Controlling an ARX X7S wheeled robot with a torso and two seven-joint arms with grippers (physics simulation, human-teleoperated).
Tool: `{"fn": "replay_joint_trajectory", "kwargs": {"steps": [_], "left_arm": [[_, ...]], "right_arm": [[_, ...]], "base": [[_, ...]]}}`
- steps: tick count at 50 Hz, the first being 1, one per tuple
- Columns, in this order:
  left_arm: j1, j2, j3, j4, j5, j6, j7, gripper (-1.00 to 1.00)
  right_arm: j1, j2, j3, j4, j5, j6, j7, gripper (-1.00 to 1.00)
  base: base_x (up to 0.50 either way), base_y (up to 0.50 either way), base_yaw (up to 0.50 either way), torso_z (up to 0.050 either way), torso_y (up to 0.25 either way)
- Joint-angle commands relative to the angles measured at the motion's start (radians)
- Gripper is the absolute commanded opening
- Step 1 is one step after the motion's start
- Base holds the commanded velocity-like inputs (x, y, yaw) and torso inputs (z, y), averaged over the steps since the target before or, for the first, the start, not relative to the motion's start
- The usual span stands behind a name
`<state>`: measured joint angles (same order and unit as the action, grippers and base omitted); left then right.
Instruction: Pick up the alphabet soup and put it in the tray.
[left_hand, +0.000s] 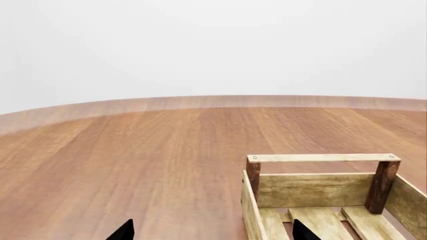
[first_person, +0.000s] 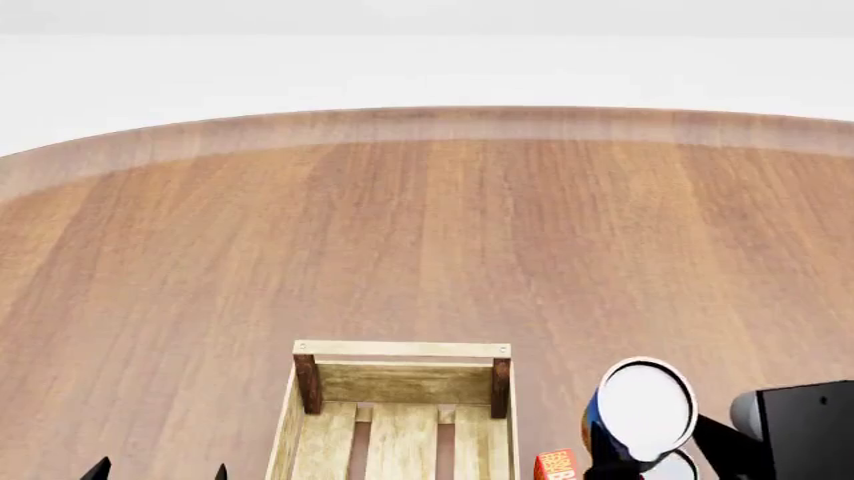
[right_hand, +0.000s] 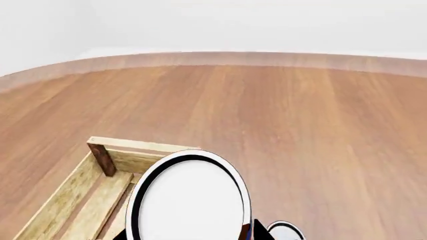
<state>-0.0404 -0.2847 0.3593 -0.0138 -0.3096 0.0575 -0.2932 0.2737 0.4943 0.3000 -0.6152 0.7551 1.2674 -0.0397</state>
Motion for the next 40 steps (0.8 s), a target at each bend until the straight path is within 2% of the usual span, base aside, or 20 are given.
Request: {"fn": "replay_joint_trajectory", "kwargs": {"steps": [1, 26, 40], "left_arm": [[0.001, -0.003, 0.003, 0.002, -0.003, 0.003, -0.002, 1.00], [-0.001, -0.007, 0.009, 0.000, -0.010, 0.006, -0.007, 1.00], [0.003, -0.011, 0.012, 0.008, -0.012, 0.008, -0.011, 1.00]], "right_arm": [[0.112, -0.041, -0.136, 0.027, -0.006, 0.002, 0.008, -1.00], [0.206, -0.117, -0.373, 0.162, -0.061, -0.085, -0.043, -1.00], [0.219, -0.165, -0.457, 0.234, -0.087, -0.146, -0.071, -1.00]], "base": [[0.00, 0.00, 0.00, 0.000, 0.000], [0.00, 0.00, 0.00, 0.000, 0.001], [0.00, 0.00, 0.00, 0.001, 0.001]]}}
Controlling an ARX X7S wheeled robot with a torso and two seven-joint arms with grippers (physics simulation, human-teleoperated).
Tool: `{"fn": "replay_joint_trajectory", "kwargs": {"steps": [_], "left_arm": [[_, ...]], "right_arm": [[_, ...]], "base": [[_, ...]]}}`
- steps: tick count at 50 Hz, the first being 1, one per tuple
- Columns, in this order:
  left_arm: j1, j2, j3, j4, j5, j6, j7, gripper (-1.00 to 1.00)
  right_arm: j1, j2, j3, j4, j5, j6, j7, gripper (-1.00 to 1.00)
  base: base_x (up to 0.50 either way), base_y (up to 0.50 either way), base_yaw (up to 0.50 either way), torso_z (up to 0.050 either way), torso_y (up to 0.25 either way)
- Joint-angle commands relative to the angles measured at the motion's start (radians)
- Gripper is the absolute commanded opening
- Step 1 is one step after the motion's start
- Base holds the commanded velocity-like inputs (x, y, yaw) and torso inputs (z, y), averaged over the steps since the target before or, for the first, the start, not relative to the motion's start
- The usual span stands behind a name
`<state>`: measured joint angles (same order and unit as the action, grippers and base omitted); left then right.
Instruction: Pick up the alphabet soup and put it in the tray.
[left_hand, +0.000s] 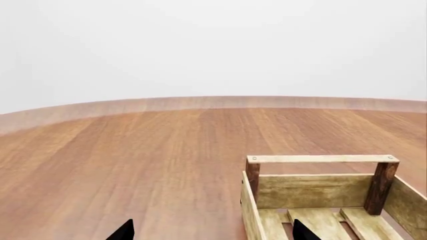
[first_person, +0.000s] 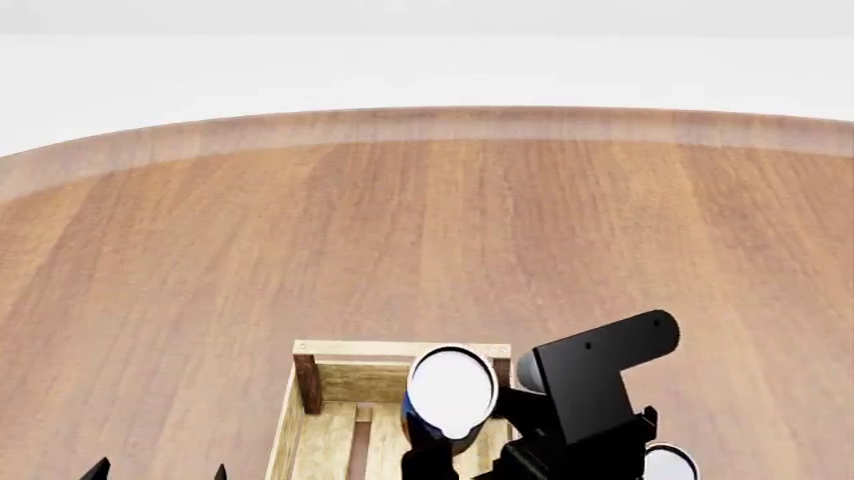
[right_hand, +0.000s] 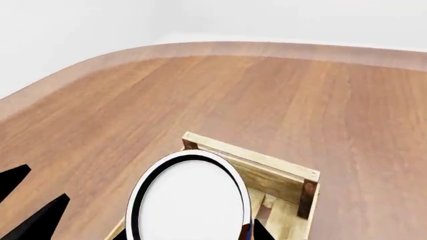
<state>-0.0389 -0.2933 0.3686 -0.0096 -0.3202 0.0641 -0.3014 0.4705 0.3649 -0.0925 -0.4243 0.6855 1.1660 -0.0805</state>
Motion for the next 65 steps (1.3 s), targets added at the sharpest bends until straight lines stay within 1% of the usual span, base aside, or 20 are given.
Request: {"fn": "replay_joint_trajectory", "kwargs": {"steps": [1, 8, 14, 42, 65], "left_arm": [[0.001, -0.003, 0.003, 0.003, -0.002, 0.002, -0.003, 1.00], [0.001, -0.005, 0.005, 0.004, -0.003, 0.003, -0.004, 1.00], [0.000, -0.006, 0.006, 0.004, -0.005, 0.003, -0.005, 1.00], [-0.004, -0.009, 0.013, -0.003, -0.012, 0.007, -0.007, 1.00], [-0.001, -0.015, 0.018, 0.008, -0.014, 0.010, -0.014, 1.00]], "right_arm": [[0.020, -0.041, -0.071, 0.048, -0.019, -0.050, -0.033, -1.00], [0.016, -0.057, -0.104, 0.086, -0.035, -0.090, -0.049, -1.00], [0.024, -0.076, -0.143, 0.178, -0.072, -0.154, -0.075, -1.00], [0.019, -0.101, -0.177, 0.376, -0.134, -0.293, -0.102, -1.00], [0.047, -0.134, -0.261, 0.568, -0.208, -0.390, -0.131, -1.00]], "base": [[0.00, 0.00, 0.00, 0.000, 0.000], [0.00, 0.00, 0.00, 0.000, 0.000], [0.00, 0.00, 0.00, 0.000, 0.000], [0.00, 0.00, 0.00, 0.000, 0.001], [0.00, 0.00, 0.00, 0.000, 0.000]]}}
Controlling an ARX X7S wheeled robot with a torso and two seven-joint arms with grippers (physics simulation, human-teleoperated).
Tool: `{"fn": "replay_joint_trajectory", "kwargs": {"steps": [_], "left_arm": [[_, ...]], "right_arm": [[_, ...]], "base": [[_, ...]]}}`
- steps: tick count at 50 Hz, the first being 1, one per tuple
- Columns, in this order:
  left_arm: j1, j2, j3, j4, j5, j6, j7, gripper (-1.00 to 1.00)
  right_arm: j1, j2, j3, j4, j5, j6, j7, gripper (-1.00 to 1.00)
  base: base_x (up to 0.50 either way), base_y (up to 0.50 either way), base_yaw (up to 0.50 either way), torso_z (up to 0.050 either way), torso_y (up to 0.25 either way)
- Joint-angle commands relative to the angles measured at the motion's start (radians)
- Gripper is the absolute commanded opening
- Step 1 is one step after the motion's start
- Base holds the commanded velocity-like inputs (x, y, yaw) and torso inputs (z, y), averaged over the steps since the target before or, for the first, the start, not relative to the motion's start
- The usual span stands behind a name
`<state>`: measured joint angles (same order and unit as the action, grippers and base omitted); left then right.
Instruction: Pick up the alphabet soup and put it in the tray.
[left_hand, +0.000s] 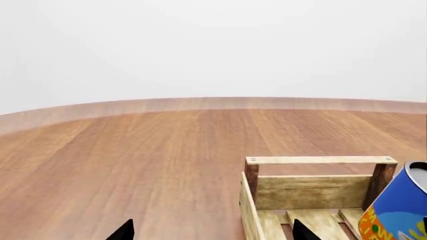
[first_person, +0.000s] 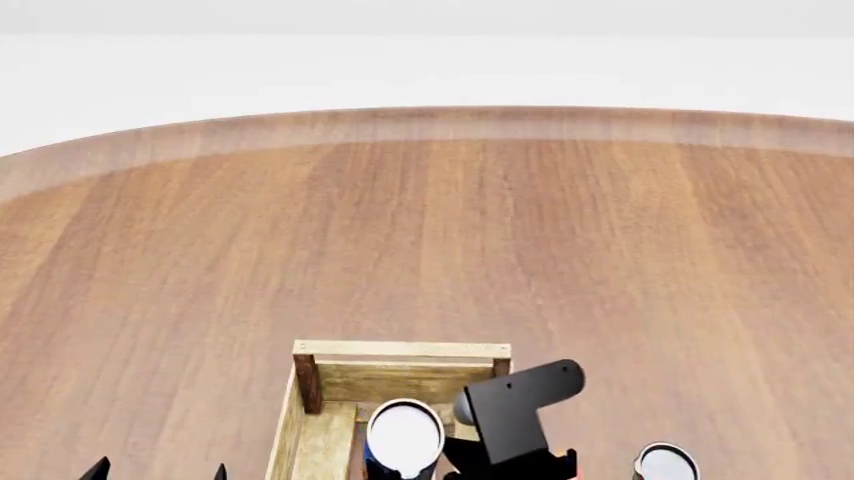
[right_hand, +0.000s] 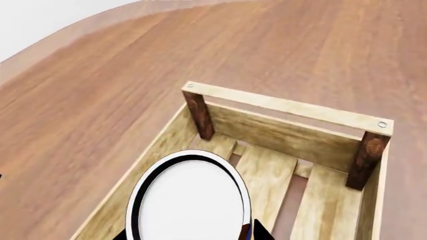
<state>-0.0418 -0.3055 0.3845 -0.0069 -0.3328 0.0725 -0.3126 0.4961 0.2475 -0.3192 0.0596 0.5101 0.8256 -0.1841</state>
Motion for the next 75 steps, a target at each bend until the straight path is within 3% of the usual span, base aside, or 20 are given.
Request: {"fn": "replay_joint_trajectory", "kwargs": {"steps": [1, 75], "left_arm": [[0.002, -0.003, 0.002, 0.006, -0.004, 0.001, -0.003, 1.00], [-0.006, -0.013, 0.020, -0.003, -0.014, 0.012, -0.010, 1.00]], "right_arm": [[0.022, -0.018, -0.035, 0.094, -0.033, -0.055, -0.030, -1.00], [0.053, -0.040, -0.099, 0.278, -0.052, -0.103, -0.038, -1.00]], "base": [[0.00, 0.00, 0.00, 0.000, 0.000], [0.00, 0.00, 0.00, 0.000, 0.001]]}}
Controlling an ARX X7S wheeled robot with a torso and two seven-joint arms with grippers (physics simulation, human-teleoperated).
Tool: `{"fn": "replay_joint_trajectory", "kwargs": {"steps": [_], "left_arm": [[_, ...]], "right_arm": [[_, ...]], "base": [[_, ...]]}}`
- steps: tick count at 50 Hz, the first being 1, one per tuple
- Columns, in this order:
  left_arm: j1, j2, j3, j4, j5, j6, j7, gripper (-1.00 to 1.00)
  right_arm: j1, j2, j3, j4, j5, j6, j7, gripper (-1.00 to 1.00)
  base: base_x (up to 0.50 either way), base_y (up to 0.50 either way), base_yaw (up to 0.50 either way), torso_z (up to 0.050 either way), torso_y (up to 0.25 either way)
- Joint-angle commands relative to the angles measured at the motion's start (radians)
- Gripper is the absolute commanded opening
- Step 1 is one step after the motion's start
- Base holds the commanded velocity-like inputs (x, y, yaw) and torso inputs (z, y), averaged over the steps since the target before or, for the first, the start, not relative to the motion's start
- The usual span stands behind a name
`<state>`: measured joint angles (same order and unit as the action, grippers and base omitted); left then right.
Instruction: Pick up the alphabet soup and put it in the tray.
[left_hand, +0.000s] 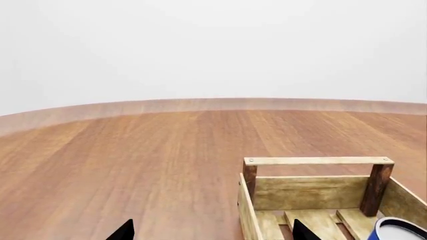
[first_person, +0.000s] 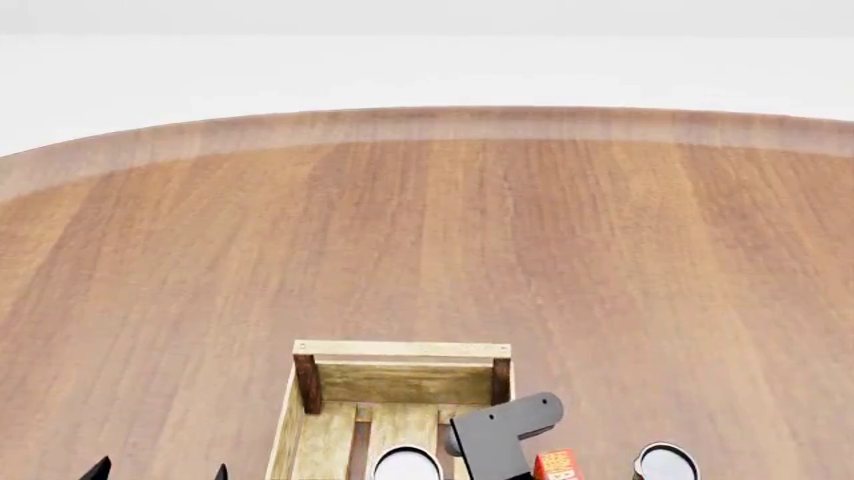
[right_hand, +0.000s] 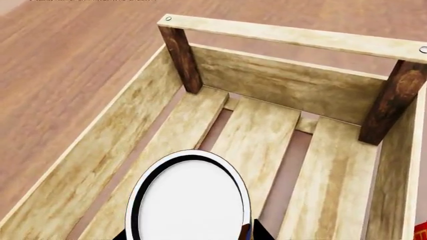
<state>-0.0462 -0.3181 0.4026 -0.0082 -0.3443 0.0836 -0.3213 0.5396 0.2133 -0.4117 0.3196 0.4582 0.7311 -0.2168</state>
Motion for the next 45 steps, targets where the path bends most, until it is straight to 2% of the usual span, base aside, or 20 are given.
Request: {"fn": "replay_joint_trajectory", "kwargs": {"steps": [1, 15, 16, 25, 45], "left_arm": [[-0.001, -0.001, 0.002, -0.001, -0.003, 0.000, -0.001, 1.00], [-0.003, -0.003, 0.005, -0.004, -0.004, 0.005, -0.002, 1.00], [-0.003, -0.003, 0.005, -0.003, -0.005, 0.005, -0.002, 1.00], [-0.003, -0.004, 0.007, -0.003, -0.005, 0.007, -0.004, 1.00], [-0.002, -0.008, 0.012, 0.000, -0.006, 0.008, -0.008, 1.00]], "right_arm": [[0.011, -0.007, -0.008, 0.021, 0.000, -0.008, -0.006, -1.00], [0.022, -0.013, -0.016, 0.048, 0.001, -0.011, -0.005, -1.00], [0.023, -0.013, -0.015, 0.052, 0.003, -0.008, -0.006, 1.00], [0.008, -0.004, -0.010, 0.017, 0.016, 0.006, 0.005, 1.00], [-0.053, 0.048, 0.020, -0.208, 0.067, 0.081, 0.066, 1.00]], "base": [[0.00, 0.00, 0.00, 0.000, 0.000], [0.00, 0.00, 0.00, 0.000, 0.000], [0.00, 0.00, 0.00, 0.000, 0.000], [0.00, 0.00, 0.00, 0.000, 0.000], [0.00, 0.00, 0.00, 0.000, 0.000]]}}
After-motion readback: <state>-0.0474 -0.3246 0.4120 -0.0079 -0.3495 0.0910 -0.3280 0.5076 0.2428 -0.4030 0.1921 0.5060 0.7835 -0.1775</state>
